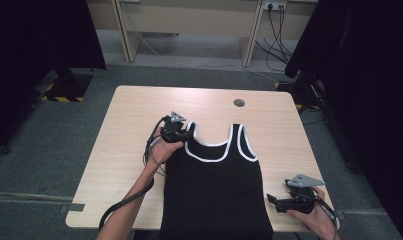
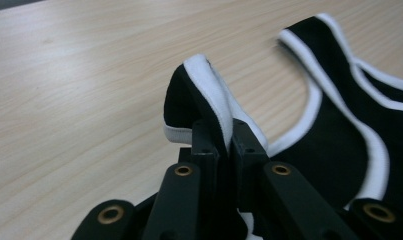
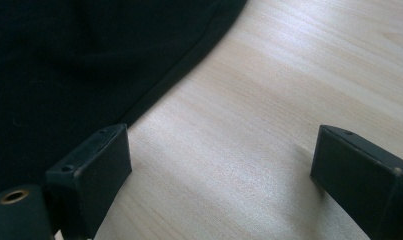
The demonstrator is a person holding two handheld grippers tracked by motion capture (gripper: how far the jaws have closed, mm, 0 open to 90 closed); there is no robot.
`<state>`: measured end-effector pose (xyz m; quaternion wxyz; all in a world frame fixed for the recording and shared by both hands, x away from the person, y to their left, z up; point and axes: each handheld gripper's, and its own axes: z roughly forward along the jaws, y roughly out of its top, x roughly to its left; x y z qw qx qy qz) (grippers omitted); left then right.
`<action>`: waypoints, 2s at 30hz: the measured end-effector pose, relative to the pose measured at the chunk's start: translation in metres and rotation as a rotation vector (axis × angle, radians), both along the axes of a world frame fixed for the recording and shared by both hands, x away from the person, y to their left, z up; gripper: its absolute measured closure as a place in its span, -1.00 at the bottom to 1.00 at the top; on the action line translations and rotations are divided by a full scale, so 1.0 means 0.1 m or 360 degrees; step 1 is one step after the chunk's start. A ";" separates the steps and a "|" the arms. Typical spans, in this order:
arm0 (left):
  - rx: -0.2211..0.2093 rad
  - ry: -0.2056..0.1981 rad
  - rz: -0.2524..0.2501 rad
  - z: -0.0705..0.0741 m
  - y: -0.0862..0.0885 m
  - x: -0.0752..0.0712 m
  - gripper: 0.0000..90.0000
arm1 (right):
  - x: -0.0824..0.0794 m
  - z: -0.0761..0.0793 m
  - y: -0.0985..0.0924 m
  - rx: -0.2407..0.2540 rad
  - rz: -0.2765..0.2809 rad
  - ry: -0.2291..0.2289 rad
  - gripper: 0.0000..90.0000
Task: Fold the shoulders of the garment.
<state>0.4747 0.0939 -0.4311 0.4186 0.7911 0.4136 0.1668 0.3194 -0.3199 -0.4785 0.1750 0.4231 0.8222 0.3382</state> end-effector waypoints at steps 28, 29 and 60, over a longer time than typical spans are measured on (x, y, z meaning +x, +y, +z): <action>-0.0032 -0.0062 -0.0347 0.18 -0.06 -1.09 0.18 | 0.00 0.00 0.00 0.0000 0.0000 0.0000 -0.79; -0.0035 -0.0069 -0.0346 0.20 -0.06 -1.10 0.17 | 0.00 0.00 0.00 0.0000 0.0000 0.0000 -0.79; 0.0041 -0.0037 -0.0458 -0.06 -0.06 -1.33 0.85 | 0.00 0.00 0.00 -0.0001 0.0000 0.0000 -0.79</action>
